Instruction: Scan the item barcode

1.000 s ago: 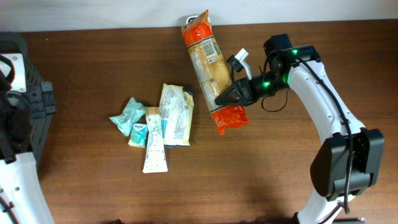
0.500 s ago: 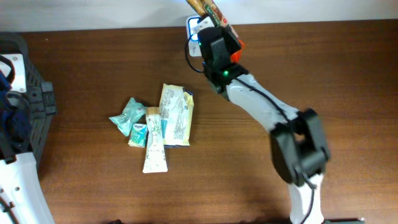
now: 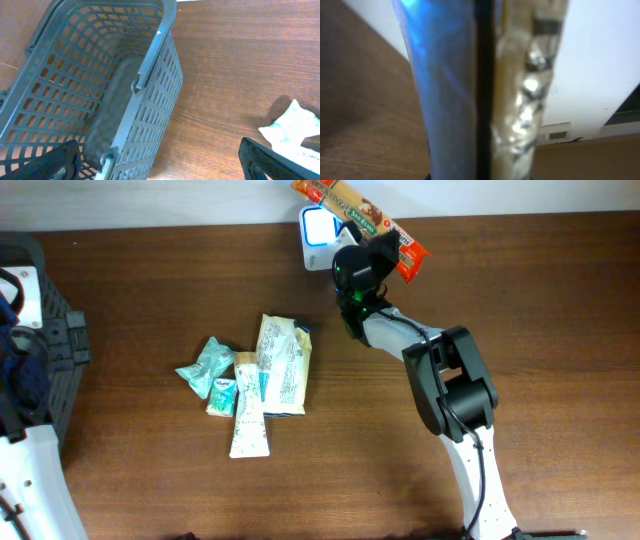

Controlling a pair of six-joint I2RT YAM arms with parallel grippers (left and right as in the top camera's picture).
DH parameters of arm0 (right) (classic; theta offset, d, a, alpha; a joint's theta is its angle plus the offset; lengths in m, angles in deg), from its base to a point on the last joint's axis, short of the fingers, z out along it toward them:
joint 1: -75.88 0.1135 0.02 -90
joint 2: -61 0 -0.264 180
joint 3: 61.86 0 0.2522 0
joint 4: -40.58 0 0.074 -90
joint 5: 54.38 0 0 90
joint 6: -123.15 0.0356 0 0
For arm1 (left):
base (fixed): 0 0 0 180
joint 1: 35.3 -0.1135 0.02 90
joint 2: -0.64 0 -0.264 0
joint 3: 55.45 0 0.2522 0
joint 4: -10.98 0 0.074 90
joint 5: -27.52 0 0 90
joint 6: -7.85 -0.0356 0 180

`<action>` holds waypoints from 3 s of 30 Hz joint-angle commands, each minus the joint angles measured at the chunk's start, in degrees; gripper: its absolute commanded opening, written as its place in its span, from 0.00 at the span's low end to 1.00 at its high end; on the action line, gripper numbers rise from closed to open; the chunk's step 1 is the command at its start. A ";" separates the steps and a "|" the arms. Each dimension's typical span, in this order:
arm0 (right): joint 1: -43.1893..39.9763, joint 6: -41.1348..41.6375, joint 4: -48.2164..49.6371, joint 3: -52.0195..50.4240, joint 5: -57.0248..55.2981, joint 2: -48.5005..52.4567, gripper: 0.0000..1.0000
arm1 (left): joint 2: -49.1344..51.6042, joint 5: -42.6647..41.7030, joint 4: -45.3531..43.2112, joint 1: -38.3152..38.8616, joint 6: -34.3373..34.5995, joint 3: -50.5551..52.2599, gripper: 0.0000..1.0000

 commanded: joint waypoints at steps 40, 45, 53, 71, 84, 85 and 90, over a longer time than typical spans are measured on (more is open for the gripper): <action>-37.40 65.24 -93.90 -9.51 50.21 -25.75 0.10 | -0.04 -0.44 -0.13 -0.17 -0.66 -0.20 0.99; -37.40 64.94 -92.76 -9.40 42.07 -25.75 0.20 | -0.04 -0.44 -0.13 -0.17 -0.66 -0.20 0.99; -37.27 63.10 -106.44 11.76 70.29 -25.77 0.81 | -0.04 -0.42 -0.13 -0.17 -0.66 -0.20 0.99; 3.15 84.63 -54.40 -7.04 81.33 -14.08 0.80 | -0.04 -0.44 -0.15 -0.17 -0.66 -0.20 0.99; 4.92 90.77 -52.54 -7.02 82.44 -8.00 0.04 | -0.04 -0.44 -0.15 -0.17 -0.66 -0.20 0.99; 4.61 90.53 -52.52 -6.99 82.93 -8.02 0.04 | -0.04 -0.44 -0.15 -0.17 -0.66 -0.20 0.99; -3.10 64.35 -61.77 -0.09 104.98 -9.84 0.04 | -0.04 -0.44 -0.15 -0.17 -0.66 -0.20 0.99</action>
